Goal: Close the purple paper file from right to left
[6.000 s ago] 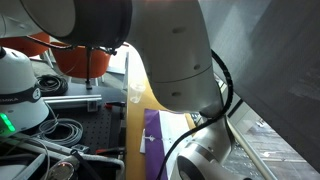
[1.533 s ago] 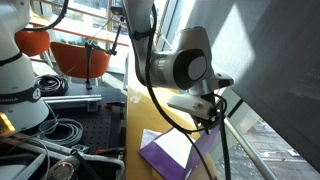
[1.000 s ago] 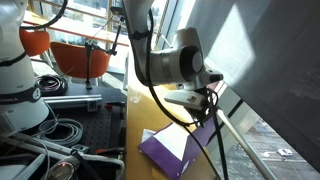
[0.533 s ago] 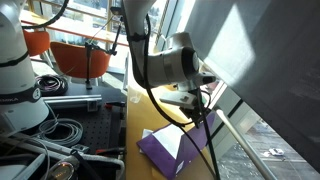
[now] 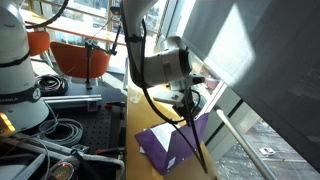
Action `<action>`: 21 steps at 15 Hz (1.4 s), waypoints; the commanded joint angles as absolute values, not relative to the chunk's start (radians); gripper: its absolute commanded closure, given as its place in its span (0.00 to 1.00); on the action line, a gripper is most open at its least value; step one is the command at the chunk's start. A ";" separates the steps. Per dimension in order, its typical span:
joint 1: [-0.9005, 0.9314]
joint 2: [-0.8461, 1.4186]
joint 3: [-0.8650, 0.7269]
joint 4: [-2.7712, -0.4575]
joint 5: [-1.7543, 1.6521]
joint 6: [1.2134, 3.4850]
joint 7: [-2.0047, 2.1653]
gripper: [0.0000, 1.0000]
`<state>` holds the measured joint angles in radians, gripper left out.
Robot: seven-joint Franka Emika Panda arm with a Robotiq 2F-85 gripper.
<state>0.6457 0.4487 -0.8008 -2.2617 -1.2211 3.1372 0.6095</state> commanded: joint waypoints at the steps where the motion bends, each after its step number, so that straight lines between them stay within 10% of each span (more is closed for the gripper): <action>1: 0.670 0.418 -0.794 -2.320 -1.196 3.082 0.639 0.69; 11: 0.615 0.423 -0.744 -2.355 -1.055 3.049 0.623 0.00; 21: 0.394 0.356 -0.480 -2.359 -0.704 2.921 0.416 0.00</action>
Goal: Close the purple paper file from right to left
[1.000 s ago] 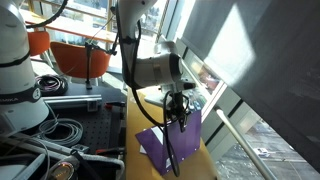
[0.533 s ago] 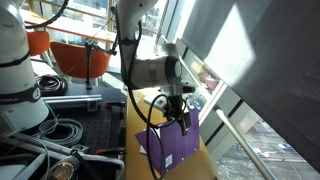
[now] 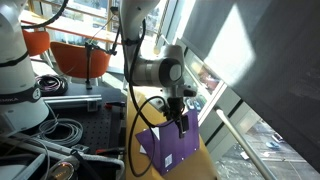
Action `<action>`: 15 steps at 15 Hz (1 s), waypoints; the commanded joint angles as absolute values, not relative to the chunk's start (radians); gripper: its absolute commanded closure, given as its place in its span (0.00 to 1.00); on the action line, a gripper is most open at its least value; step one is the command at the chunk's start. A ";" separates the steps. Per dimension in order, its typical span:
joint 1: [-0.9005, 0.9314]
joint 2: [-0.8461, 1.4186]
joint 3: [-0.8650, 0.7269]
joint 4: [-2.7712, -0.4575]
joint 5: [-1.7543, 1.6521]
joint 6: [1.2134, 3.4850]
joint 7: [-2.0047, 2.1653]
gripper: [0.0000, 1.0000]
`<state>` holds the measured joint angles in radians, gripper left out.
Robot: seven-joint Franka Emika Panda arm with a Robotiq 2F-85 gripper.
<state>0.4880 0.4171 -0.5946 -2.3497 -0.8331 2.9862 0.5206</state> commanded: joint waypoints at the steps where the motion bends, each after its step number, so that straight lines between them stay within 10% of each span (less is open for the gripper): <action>1: 0.356 0.347 -0.428 -2.351 -0.634 2.899 0.375 0.00; 15: -0.106 0.294 0.081 -2.088 0.315 2.430 -0.163 0.00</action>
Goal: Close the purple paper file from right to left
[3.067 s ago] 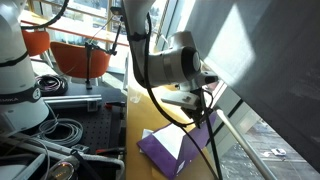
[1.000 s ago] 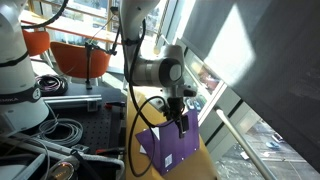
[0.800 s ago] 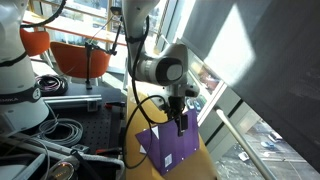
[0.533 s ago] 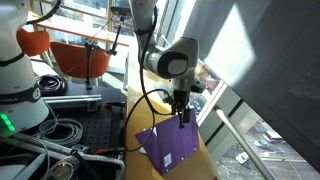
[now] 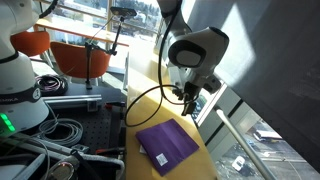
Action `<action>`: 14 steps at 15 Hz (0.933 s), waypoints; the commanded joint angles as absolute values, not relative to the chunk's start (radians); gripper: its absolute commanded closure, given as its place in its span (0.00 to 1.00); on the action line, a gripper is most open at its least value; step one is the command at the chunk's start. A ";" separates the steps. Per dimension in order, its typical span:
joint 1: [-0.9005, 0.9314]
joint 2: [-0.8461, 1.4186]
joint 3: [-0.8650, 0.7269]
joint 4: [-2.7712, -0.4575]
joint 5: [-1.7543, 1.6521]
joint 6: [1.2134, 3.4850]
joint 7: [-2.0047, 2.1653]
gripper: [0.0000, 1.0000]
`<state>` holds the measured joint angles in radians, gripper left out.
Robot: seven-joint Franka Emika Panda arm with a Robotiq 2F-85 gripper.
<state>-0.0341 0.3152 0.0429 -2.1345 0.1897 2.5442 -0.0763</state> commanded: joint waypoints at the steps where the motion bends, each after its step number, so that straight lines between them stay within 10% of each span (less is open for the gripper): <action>1: -0.111 0.287 0.069 -2.079 0.324 2.398 -0.164 0.00; 14: 0.017 0.071 -0.054 -2.248 -0.180 2.337 0.240 0.00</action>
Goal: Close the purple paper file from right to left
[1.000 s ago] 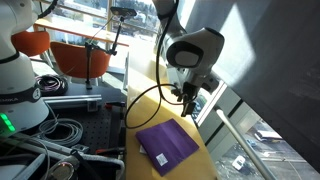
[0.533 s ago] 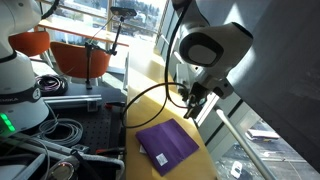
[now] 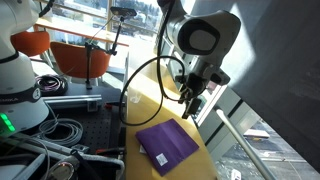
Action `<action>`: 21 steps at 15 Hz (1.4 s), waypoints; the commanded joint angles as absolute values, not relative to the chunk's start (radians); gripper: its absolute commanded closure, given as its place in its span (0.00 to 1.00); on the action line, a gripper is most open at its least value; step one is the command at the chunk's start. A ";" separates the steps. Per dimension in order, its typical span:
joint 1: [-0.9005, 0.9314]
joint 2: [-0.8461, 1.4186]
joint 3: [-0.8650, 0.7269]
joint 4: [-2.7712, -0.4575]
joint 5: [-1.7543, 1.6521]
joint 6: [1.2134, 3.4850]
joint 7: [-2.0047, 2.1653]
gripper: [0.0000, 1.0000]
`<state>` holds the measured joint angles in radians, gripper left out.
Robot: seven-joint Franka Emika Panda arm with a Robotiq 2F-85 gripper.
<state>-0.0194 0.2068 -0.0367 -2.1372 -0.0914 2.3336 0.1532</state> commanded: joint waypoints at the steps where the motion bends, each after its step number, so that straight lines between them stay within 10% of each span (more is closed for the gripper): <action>1: 0.025 0.022 -0.048 -2.293 -0.209 2.346 0.279 0.00; 21: -0.092 -0.565 -0.099 -2.533 -0.096 2.309 0.072 0.00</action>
